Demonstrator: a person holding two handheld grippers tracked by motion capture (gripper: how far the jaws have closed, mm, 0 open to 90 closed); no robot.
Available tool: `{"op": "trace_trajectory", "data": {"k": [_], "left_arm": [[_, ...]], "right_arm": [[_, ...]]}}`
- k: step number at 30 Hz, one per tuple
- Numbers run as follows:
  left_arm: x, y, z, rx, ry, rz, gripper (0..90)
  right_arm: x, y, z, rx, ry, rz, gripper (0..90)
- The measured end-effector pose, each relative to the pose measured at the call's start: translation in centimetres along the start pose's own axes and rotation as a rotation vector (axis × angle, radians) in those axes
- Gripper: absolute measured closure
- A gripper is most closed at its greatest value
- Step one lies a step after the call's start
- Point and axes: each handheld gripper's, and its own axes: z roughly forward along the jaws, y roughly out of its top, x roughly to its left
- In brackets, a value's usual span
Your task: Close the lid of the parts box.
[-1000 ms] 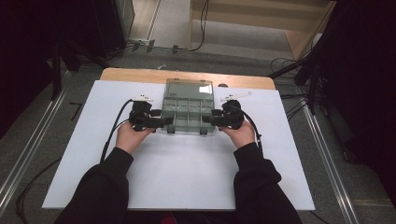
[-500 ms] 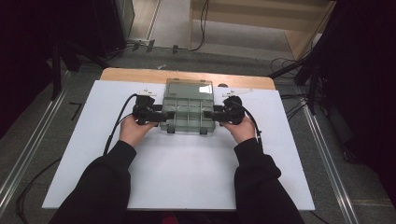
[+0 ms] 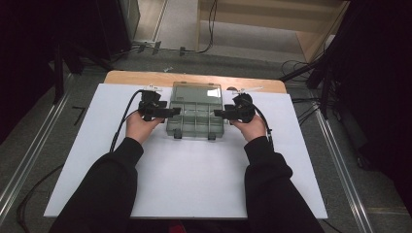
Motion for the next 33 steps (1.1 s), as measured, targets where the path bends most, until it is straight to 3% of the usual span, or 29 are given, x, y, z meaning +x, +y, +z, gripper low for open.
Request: {"op": "trace_trajectory", "data": {"k": [2,5,13,17,21,25,33], "left_arm": [[0.2,0.2,0.4,0.015,0.0,-0.012,26.4],[0.3,0.7,0.8,0.031,0.026,0.002,26.4],[0.7,1.9,1.5,0.017,0.045,-0.007,26.4],[0.9,2.6,2.1,0.032,0.079,0.014,26.4],[1.4,2.8,2.6,0.014,0.093,-0.005,26.4],[1.9,3.2,3.1,0.039,0.119,-0.015,29.3],[2.3,3.6,3.6,0.034,0.147,-0.032,29.2]], "right_arm": [[-0.2,0.3,0.1,0.001,-0.007,0.008,35.8],[-0.5,0.6,0.4,0.001,-0.014,0.017,35.8],[-0.6,1.4,0.8,-0.001,-0.042,0.012,35.9],[-1.0,1.9,1.2,-0.002,-0.055,0.024,36.0],[-1.3,2.3,1.6,0.003,-0.071,0.028,36.0],[-1.8,2.6,2.0,-0.007,-0.075,0.057,36.1],[-2.5,3.2,2.8,-0.007,-0.099,0.071,36.2]]}}
